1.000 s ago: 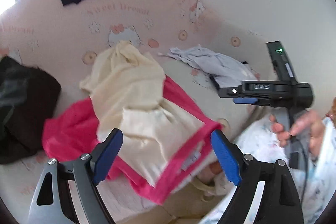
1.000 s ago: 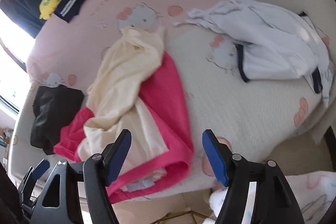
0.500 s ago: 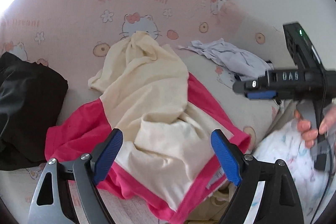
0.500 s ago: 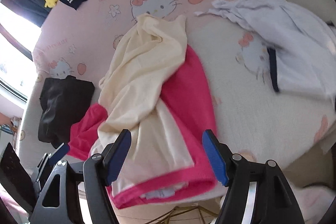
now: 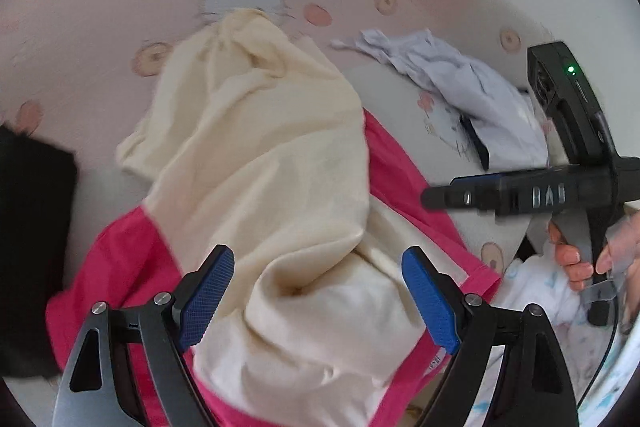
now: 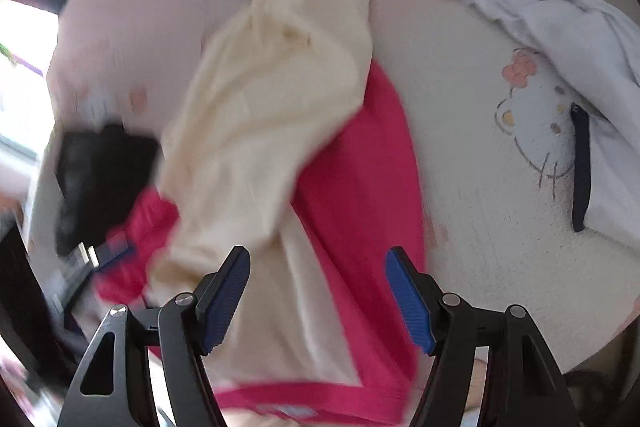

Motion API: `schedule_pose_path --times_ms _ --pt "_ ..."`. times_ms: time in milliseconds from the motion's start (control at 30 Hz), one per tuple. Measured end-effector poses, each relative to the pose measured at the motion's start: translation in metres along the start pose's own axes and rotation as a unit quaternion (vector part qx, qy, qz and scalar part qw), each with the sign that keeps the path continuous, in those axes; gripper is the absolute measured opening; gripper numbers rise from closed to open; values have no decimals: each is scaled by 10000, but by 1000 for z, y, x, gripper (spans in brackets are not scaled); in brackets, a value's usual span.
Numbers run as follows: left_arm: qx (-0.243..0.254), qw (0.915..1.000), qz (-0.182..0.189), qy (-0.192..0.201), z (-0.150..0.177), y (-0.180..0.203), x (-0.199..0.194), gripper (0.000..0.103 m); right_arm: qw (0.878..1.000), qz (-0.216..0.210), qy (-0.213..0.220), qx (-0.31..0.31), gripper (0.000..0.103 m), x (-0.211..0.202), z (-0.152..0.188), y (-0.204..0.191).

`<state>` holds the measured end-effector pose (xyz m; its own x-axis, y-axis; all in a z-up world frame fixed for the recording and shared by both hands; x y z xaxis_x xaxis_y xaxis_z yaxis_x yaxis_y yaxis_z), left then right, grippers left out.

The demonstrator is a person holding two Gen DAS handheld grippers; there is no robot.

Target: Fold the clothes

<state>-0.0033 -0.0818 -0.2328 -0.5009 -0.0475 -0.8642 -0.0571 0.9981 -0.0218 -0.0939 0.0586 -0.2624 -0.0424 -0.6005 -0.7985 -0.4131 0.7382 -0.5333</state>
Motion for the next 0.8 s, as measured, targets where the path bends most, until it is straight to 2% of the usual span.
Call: schedule_pose_path --times_ms 67,133,233,333,400,567,700,800 --pt "363 9992 -136 -108 -6 11 12 86 9992 289 -90 -265 70 3 2 2" --pt "634 9975 -249 -161 -11 21 22 86 9985 470 -195 -215 70 9 3 10" --pt "758 9964 -301 -234 -17 29 33 86 9982 525 -304 -19 70 15 0 21" --pt "782 9955 -502 -165 -24 32 37 86 9984 472 -299 18 70 15 -3 24" --pt "681 9960 -529 -232 -28 32 40 86 9990 259 -342 150 70 15 -7 26" --pt "604 9973 -298 -298 -40 43 37 86 9934 -580 -583 805 70 18 -20 43" --pt "612 9972 -280 -317 -42 51 34 86 9823 -988 -677 1443 70 23 -20 69" --pt "295 9985 -102 -461 -43 52 37 86 9698 -1336 -598 1950 70 25 -14 84"
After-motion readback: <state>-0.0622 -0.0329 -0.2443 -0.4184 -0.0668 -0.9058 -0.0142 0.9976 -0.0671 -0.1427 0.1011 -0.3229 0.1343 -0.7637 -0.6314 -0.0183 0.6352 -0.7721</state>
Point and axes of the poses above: each gripper's, at about its wrist camera, not at the fingertips, and x roughly the way its jaws point, y to its right, z to its underside, the point moved 3 cm from there along x, roughly the way its jaws point, and after that the axes turned 11 degrees about -z, right-handed, at the moved point
